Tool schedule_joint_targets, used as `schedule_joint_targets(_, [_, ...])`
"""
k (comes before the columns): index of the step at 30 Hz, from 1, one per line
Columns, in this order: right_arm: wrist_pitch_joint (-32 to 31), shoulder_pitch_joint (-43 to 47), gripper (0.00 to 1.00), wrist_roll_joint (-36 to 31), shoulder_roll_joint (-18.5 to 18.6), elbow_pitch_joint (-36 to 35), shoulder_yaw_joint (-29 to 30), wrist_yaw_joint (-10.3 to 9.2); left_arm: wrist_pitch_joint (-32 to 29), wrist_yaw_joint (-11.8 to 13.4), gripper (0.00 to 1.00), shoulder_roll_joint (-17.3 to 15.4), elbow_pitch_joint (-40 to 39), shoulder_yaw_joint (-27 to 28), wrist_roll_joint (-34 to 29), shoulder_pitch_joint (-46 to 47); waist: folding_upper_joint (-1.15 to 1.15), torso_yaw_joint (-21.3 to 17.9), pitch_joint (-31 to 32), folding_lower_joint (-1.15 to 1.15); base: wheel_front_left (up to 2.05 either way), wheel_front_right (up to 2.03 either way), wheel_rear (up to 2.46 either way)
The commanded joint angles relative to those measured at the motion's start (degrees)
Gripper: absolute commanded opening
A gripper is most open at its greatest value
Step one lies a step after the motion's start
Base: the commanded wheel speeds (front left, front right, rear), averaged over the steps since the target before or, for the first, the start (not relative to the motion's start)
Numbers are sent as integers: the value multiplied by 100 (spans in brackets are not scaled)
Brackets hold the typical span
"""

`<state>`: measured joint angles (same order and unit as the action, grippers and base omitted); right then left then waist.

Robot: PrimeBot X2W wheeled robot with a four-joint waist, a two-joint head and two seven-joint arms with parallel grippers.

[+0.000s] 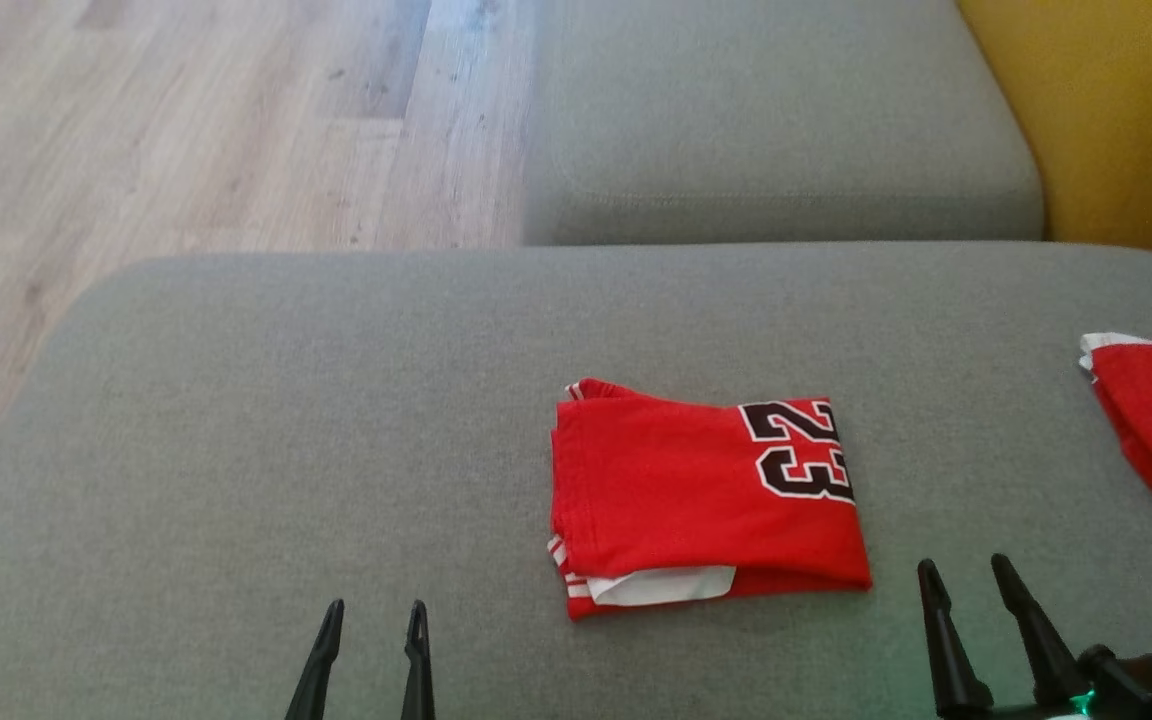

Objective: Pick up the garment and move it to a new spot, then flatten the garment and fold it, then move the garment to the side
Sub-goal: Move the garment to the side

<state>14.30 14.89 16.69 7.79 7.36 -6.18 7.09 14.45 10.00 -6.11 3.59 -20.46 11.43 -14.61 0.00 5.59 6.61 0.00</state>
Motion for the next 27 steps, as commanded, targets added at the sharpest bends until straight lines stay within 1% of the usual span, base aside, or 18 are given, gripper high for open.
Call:
schedule_joint_targets(1, [70,-242,100,71,139,-115,-120,40,55,-29,100,99,-159,179,-70,219,0,36,-123,0,0,0,0])
schedule_joint_targets(4, [70,-351,100,142,246,2,-233,40,55,-31,100,115,-162,171,-77,247,0,49,-262,0,0,0,0])
schedule_joint_targets(7, [65,-656,100,378,490,236,-442,40,55,-76,100,129,-141,131,-99,332,0,64,-504,0,0,0,0])
schedule_joint_targets(9, [-56,-896,100,651,659,405,-597,40,55,-119,100,139,-113,97,-109,405,0,78,-643,0,0,0,0])
schedule_joint_targets(13, [-408,-1460,100,1432,1028,646,-864,40,55,-162,100,167,-118,58,-152,592,0,105,-987,0,0,0,0])
schedule_joint_targets(17, [-881,-1940,100,2370,1346,937,-1108,40,55,-220,100,201,-103,21,-170,789,0,154,-1213,0,0,0,0])
schedule_joint_targets(18, [-1048,-2031,100,2633,1414,1000,-1193,40,55,-252,100,209,-116,4,-173,839,0,171,-1255,0,0,0,0])
schedule_joint_targets(19, [-1339,-2210,100,3143,1552,1097,-1347,40,55,-293,100,224,-126,-23,-188,917,0,198,-1325,0,0,0,0])
schedule_joint_targets(23, [-1776,-2500,100,3922,1758,1243,-1640,40,55,-342,100,249,-127,-63,-231,1031,0,234,-1417,0,0,0,0])
schedule_joint_targets(27, [-2038,-2731,100,4508,1835,1387,-1898,40,55,-388,100,255,-163,-148,-441,1138,0,270,-1488,0,0,0,0])
